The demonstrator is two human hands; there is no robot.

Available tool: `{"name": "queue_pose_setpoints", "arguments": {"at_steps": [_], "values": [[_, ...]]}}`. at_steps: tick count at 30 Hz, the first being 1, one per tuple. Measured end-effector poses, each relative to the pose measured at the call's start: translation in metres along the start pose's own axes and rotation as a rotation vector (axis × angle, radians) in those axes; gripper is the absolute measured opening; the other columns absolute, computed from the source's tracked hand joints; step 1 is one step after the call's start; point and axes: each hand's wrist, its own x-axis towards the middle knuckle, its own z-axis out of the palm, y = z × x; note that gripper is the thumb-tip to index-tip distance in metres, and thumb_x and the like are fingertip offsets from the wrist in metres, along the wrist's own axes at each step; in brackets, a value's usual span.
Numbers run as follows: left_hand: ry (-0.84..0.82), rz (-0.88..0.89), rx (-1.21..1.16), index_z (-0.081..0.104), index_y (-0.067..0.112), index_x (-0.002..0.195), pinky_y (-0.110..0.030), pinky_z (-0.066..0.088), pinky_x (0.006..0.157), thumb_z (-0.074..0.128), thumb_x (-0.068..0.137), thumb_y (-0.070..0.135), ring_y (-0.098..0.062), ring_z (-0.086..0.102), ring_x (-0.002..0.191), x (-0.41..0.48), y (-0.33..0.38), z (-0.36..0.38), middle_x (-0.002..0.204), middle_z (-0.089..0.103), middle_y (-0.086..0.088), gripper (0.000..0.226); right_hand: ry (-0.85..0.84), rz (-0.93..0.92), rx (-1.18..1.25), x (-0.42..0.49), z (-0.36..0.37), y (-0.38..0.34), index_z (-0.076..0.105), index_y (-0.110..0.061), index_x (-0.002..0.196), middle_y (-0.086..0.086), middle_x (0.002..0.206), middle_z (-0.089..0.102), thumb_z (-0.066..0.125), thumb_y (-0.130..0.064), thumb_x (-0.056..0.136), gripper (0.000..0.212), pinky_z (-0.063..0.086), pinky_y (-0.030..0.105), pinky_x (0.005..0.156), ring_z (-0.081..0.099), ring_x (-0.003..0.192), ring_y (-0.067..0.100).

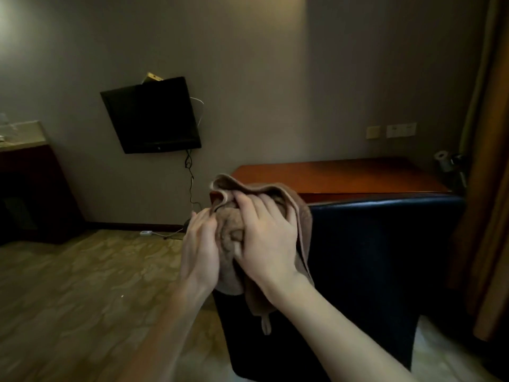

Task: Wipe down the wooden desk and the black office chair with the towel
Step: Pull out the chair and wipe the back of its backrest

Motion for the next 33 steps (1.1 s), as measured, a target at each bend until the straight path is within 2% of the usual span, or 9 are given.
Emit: {"name": "queue_pose_setpoints", "arguments": {"at_steps": [3, 4, 8, 12, 16, 23, 26, 29, 33], "values": [[0.049, -0.037, -0.032, 0.069, 0.025, 0.120, -0.028, 0.025, 0.119, 0.028, 0.095, 0.059, 0.021, 0.044, 0.122, 0.004, -0.008, 0.000, 0.111, 0.059, 0.038, 0.059, -0.027, -0.181, -0.076, 0.002, -0.007, 0.024, 0.062, -0.013, 0.135, 0.004, 0.124, 0.068, 0.062, -0.031, 0.084, 0.054, 0.038, 0.045, 0.098, 0.062, 0.113, 0.028], [0.057, 0.020, 0.015, 0.067, 0.033, 0.113, -0.025, 0.024, 0.118, 0.027, 0.098, 0.058, 0.023, 0.044, 0.118, 0.004, -0.009, 0.002, 0.108, 0.063, 0.035, 0.050, -0.027, -0.236, -0.093, 0.001, -0.012, 0.035, 0.063, -0.012, 0.134, 0.005, 0.126, 0.068, 0.060, -0.029, 0.085, 0.052, 0.040, 0.045, 0.098, 0.063, 0.113, 0.029], [0.051, 0.266, 0.278, 0.060, 0.016, 0.117, -0.041, 0.019, 0.124, 0.032, 0.102, 0.048, -0.016, 0.048, 0.124, -0.004, -0.017, 0.014, 0.120, 0.058, 0.006, 0.045, -0.023, -0.316, -0.173, -0.010, -0.042, 0.084, 0.063, -0.011, 0.135, 0.006, 0.131, 0.067, 0.064, -0.032, 0.082, 0.057, 0.043, 0.044, 0.095, 0.063, 0.114, 0.030], [0.069, 0.364, 0.418, 0.055, 0.013, 0.124, -0.049, 0.020, 0.124, 0.040, 0.099, 0.049, -0.024, 0.047, 0.127, -0.006, -0.032, 0.020, 0.126, 0.054, -0.001, 0.046, -0.062, -0.312, -0.243, -0.023, -0.089, 0.153, 0.062, -0.009, 0.135, 0.012, 0.129, 0.067, 0.068, -0.036, 0.077, 0.064, 0.045, 0.045, 0.095, 0.064, 0.112, 0.034], [0.135, 0.356, 0.467, 0.056, 0.010, 0.122, -0.050, 0.019, 0.124, 0.045, 0.096, 0.052, -0.031, 0.047, 0.126, -0.004, -0.033, 0.032, 0.125, 0.053, -0.007, 0.051, -0.161, -0.209, -0.241, -0.027, -0.130, 0.214, 0.055, -0.009, 0.135, 0.017, 0.127, 0.066, 0.056, -0.053, 0.084, 0.068, 0.040, 0.044, 0.100, 0.059, 0.116, 0.033], [0.211, 0.310, 0.529, 0.064, 0.019, 0.108, -0.057, 0.021, 0.120, 0.034, 0.101, 0.058, -0.025, 0.053, 0.116, -0.008, 0.001, 0.061, 0.112, 0.061, 0.000, 0.050, -0.077, 0.010, -0.221, -0.029, -0.104, 0.184, 0.058, -0.007, 0.120, 0.015, 0.112, 0.064, 0.054, -0.054, 0.077, 0.064, 0.036, 0.045, 0.093, 0.054, 0.106, 0.033], [0.103, 0.498, 0.540, 0.068, 0.022, 0.105, -0.047, 0.034, 0.110, 0.040, 0.101, 0.052, -0.021, 0.058, 0.104, -0.005, 0.028, 0.089, 0.104, 0.067, 0.004, 0.041, -0.063, -0.036, -0.194, -0.030, -0.103, 0.170, 0.060, -0.008, 0.120, 0.013, 0.112, 0.065, 0.055, -0.055, 0.080, 0.062, 0.039, 0.045, 0.090, 0.058, 0.104, 0.033], [0.138, 0.502, 0.560, 0.068, 0.019, 0.099, -0.044, 0.039, 0.095, 0.048, 0.095, 0.044, -0.027, 0.056, 0.096, -0.003, 0.029, 0.097, 0.098, 0.064, -0.001, 0.031, -0.087, -0.134, -0.180, -0.030, -0.103, 0.154, 0.063, -0.007, 0.124, 0.012, 0.118, 0.066, 0.057, -0.050, 0.083, 0.060, 0.042, 0.044, 0.089, 0.061, 0.107, 0.033], [0.119, 0.559, 0.578, 0.067, 0.012, 0.103, -0.042, 0.038, 0.089, 0.043, 0.099, 0.046, -0.027, 0.054, 0.096, 0.010, -0.001, 0.066, 0.100, 0.061, -0.006, 0.042, -0.076, -0.278, -0.242, -0.041, -0.110, 0.159, 0.063, -0.007, 0.133, 0.013, 0.126, 0.067, 0.068, -0.043, 0.088, 0.057, 0.046, 0.046, 0.093, 0.063, 0.114, 0.035]]}}
